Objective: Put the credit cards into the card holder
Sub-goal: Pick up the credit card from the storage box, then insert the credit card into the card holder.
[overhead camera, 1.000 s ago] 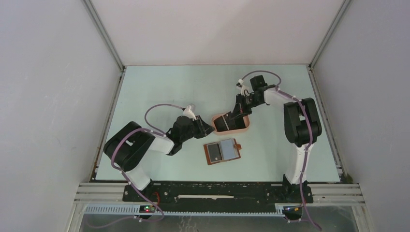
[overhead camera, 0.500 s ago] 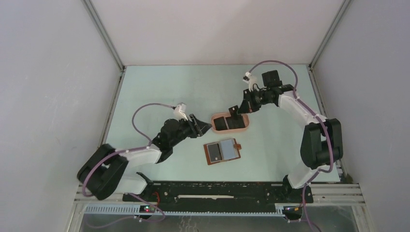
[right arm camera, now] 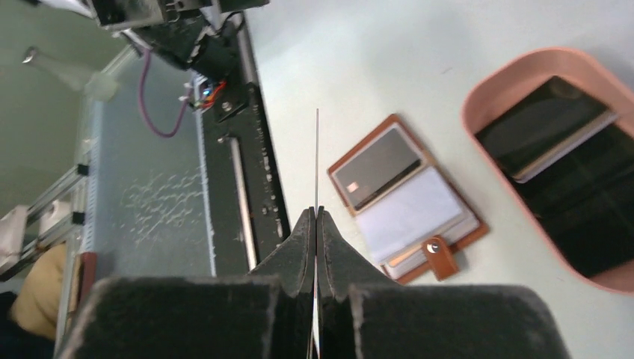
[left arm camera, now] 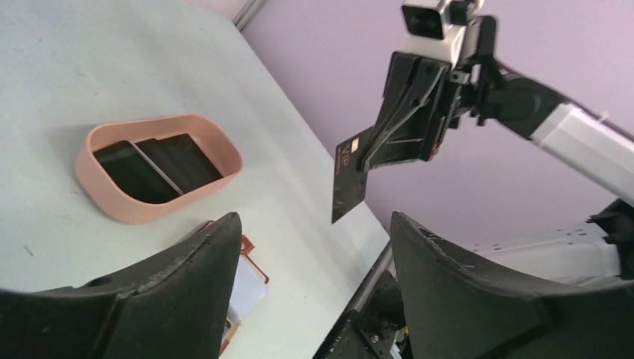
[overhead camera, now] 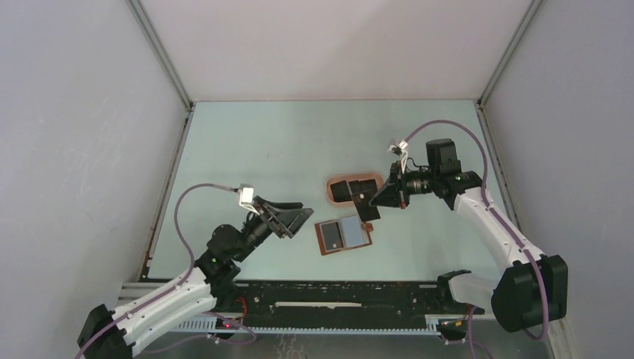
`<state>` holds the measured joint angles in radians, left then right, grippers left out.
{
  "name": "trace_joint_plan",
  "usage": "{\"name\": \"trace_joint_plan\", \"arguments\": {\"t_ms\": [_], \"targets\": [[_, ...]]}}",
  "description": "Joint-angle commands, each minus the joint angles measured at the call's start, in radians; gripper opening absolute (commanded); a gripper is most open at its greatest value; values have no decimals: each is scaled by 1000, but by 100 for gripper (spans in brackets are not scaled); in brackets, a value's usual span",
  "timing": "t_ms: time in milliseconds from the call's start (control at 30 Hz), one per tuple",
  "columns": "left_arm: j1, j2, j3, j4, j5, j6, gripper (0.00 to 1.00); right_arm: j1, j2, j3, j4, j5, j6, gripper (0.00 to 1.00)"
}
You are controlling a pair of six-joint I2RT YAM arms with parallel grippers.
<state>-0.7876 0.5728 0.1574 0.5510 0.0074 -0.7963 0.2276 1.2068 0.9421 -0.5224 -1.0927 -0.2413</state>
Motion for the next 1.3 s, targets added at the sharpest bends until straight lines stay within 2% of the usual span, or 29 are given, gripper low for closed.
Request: {"name": "trace_joint_plan", "arguments": {"t_ms": [0,67,233,300,433,533,667,867,1067,1267], "targets": [[-28,-44,-49,29,-36,-19,81,-7,-33,-86,128,-188,-7,0],[-30,-25,-68,97,-18,-37,85,-2,-23,-102,165,-209,24,0],[-77,77,-84,239,1,-65,86,63,11,-103,203,-191,85,0],[-145,106,-83,278,-79,-23,84,102,11,-105,230,-165,133,0],[-298,129,-78,294,-233,72,84,141,21,-138,398,-144,344,0],[-358,128,-98,331,-300,97,84,169,23,-143,448,-139,428,0],[-366,99,-121,359,-319,87,85,181,-5,-143,455,-134,460,0],[-366,28,-137,316,-333,82,88,207,23,-147,488,-148,513,0],[-364,61,-137,372,-367,98,91,214,57,-150,504,-145,539,0],[-361,224,-61,433,-349,105,80,213,61,-166,562,-141,576,0]]}}
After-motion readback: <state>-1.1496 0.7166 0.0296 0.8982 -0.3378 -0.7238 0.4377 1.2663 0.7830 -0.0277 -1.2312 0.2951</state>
